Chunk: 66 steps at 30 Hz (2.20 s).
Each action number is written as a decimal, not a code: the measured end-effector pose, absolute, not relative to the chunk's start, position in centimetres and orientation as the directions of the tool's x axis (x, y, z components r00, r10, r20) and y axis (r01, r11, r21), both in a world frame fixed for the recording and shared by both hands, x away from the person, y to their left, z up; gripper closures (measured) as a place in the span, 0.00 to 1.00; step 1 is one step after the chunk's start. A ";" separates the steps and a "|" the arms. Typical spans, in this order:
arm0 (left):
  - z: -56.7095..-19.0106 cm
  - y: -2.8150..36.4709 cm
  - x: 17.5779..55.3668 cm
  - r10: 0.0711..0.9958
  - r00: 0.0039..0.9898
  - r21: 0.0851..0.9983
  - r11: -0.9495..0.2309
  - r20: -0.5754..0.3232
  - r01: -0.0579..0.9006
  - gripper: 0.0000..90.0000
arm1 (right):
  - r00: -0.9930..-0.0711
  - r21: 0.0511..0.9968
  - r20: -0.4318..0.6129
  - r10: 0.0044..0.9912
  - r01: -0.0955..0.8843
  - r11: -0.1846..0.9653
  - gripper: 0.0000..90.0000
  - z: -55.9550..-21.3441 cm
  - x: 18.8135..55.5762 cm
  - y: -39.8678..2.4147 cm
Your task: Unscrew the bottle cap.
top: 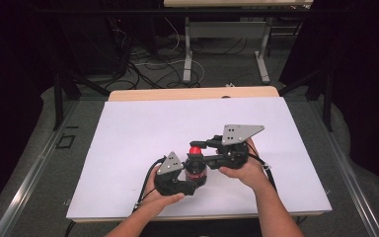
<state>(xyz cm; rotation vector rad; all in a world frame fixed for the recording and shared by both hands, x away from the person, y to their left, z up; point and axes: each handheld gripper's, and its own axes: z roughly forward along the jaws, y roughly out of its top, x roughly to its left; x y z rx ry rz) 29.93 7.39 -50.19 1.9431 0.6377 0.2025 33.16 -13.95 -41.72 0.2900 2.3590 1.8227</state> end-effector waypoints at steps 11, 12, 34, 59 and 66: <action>-50.2 7.6 30.1 0.545 0.828 0.882 -0.316 -0.133 0.350 0.33 | -0.934 0.975 0.018 0.356 0.095 0.202 0.50 -41.7 32.3 -13.7; -50.2 7.7 30.1 0.551 0.824 0.878 -0.321 -0.132 0.355 0.33 | -0.921 0.976 0.022 0.390 0.104 0.191 0.49 -41.6 31.9 -13.5; -50.3 7.6 30.1 0.583 0.802 0.878 -0.310 -0.128 0.366 0.33 | -0.614 0.981 0.010 0.789 0.159 0.111 0.62 -42.6 27.6 -9.8; -50.4 8.0 30.4 0.578 0.803 0.877 -0.303 -0.142 0.373 0.33 | -0.870 0.977 0.025 0.492 0.126 0.174 0.68 -40.9 31.8 -13.1; -50.6 8.4 31.0 0.601 0.786 0.873 -0.297 -0.145 0.388 0.33 | -0.852 0.978 0.031 0.523 0.134 0.159 0.68 -41.7 31.5 -13.7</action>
